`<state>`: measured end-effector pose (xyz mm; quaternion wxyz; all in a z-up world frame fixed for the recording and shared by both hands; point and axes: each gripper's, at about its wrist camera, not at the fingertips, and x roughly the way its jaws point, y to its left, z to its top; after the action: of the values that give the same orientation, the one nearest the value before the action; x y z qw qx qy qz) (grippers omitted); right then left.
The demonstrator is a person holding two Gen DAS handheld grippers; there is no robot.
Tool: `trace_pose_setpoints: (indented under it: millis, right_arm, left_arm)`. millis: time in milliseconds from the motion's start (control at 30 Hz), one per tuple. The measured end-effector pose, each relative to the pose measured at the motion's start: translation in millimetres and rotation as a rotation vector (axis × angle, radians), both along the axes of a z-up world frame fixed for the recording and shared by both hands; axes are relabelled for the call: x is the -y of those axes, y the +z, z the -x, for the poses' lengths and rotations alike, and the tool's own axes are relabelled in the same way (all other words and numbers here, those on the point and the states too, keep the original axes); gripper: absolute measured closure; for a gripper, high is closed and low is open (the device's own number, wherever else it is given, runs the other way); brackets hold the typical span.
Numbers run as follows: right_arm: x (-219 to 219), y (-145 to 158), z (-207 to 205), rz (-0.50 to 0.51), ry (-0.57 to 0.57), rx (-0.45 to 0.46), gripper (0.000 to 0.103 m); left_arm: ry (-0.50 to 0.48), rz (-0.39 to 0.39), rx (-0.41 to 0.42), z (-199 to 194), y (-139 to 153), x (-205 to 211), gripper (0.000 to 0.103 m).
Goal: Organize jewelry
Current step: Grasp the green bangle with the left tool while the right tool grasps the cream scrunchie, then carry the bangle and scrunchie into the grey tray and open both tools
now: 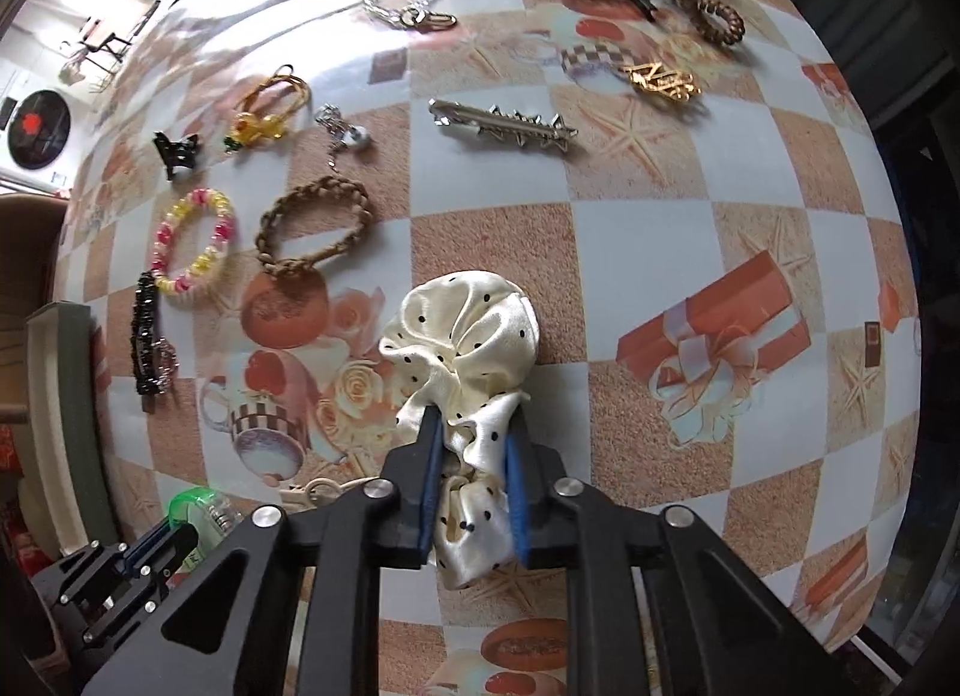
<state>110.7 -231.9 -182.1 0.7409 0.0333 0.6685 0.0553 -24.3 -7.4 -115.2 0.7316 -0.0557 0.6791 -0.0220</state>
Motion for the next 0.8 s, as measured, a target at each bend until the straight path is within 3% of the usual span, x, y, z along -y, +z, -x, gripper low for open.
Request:
trace_pose_setpoints:
  millis: [267, 433, 600, 800]
  right_arm:
    - [10, 37, 3, -0.055, -0.01, 0.009, 0.087]
    - [0, 50, 10, -0.089, 0.028, 0.027, 0.087]
    - [-54, 72, 9, -0.147, 0.123, 0.054, 0.087]
    - [-167, 81, 15, -0.211, 0.305, 0.053, 0.087]
  left_arm:
    - [0.043, 0.052, 0.058, -9, 29, -10, 0.093]
    - [0.098, 0.069, 0.125, -4, 34, -49, 0.093]
    - [0.187, 0.045, 0.172, 6, 42, -83, 0.093]
    - [0.324, -0.024, 0.187, 22, 46, -156, 0.093]
